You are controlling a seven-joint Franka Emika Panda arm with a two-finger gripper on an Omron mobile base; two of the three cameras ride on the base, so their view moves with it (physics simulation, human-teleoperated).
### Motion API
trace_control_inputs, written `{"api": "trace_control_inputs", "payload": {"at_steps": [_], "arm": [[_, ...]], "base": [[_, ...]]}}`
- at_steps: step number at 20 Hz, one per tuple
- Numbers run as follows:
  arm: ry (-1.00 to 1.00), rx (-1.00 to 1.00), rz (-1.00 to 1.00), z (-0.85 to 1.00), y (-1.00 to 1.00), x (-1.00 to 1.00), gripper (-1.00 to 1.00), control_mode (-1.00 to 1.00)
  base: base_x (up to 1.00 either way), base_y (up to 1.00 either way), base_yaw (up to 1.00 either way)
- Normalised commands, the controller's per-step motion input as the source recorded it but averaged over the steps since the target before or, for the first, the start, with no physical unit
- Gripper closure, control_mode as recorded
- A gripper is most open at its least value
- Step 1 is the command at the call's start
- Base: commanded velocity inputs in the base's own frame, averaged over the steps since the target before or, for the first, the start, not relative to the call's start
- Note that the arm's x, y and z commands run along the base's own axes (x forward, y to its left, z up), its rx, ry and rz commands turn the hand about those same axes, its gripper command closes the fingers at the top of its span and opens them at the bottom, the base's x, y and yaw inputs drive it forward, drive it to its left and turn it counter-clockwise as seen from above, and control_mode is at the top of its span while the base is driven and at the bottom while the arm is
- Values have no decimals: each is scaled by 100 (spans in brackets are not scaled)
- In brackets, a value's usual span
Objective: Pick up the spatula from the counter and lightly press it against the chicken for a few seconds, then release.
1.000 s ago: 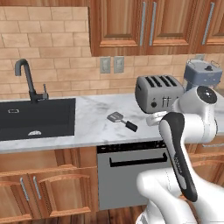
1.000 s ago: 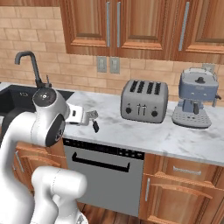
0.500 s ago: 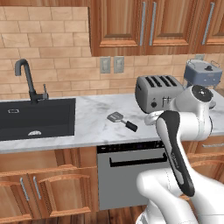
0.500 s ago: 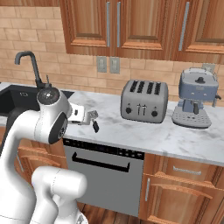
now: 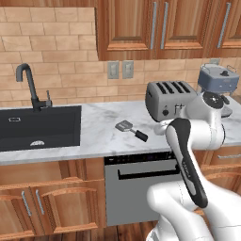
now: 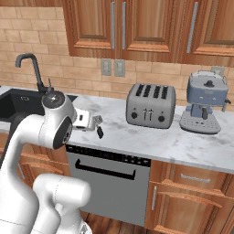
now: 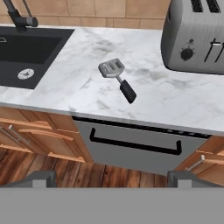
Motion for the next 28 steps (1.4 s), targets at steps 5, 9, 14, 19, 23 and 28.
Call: {"api": "trace_control_inputs", "payload": {"at_steps": [5, 9, 14, 19, 23, 28], "arm": [[0, 0, 0, -20, 1, 6, -100, -100], [0, 0, 0, -17, 6, 15, -100, -100], [0, 0, 0, -9, 2, 17, -100, -100], [0, 0, 0, -8, 0, 18, -100, -100], [1, 0, 0, -9, 0, 17, -100, -100], [2, 0, 0, -9, 0, 15, -100, -100]], "base": [[0, 0, 0], [0, 0, 0], [0, 0, 0], [0, 0, 0], [0, 0, 0], [0, 0, 0]]}}
